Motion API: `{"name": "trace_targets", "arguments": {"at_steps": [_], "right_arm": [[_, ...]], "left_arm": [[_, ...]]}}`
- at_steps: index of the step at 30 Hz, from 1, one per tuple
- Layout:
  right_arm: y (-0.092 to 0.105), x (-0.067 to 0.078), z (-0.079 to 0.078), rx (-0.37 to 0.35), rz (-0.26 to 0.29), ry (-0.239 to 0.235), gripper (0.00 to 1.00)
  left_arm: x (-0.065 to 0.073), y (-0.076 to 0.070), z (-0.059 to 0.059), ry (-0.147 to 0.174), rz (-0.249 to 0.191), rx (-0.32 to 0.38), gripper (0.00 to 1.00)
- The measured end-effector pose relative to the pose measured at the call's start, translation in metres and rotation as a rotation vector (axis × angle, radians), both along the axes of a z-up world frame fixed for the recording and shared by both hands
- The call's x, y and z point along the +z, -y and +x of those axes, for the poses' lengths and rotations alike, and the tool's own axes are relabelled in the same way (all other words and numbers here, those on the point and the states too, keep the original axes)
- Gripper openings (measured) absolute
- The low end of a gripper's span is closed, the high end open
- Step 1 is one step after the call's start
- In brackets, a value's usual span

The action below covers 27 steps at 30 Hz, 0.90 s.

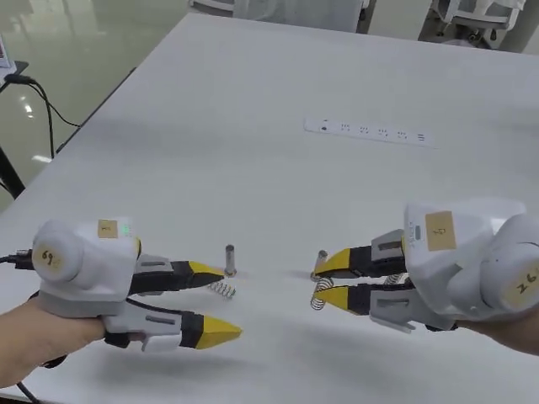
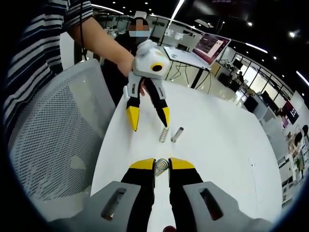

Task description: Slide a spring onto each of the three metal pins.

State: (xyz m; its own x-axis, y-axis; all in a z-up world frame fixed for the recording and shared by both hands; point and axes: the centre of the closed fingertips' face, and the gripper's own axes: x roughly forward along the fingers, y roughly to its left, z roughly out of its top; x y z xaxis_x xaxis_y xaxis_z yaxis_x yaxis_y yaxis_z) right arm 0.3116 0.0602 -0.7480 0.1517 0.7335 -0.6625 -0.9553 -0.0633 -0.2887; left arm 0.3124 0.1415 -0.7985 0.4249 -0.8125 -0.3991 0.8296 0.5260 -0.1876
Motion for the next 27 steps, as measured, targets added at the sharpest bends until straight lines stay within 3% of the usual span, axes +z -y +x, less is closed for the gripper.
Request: {"name": "trace_targets", "arguments": {"at_steps": [9,16,27], "right_arm": [[0.002,-0.001,0.003,-0.009,-0.001,0.003,0.07],[0.006,-0.004,0.008,-0.026,-0.008,0.003,0.07],[0.009,-0.009,0.022,-0.047,-0.026,0.001,0.07]], "left_arm": [[0.0,-0.01,0.004,0.013,-0.017,0.066,0.66],[0.001,-0.02,0.011,0.033,-0.012,0.123,0.9],[0.002,-0.027,0.015,0.034,-0.027,0.163,0.98]]}}
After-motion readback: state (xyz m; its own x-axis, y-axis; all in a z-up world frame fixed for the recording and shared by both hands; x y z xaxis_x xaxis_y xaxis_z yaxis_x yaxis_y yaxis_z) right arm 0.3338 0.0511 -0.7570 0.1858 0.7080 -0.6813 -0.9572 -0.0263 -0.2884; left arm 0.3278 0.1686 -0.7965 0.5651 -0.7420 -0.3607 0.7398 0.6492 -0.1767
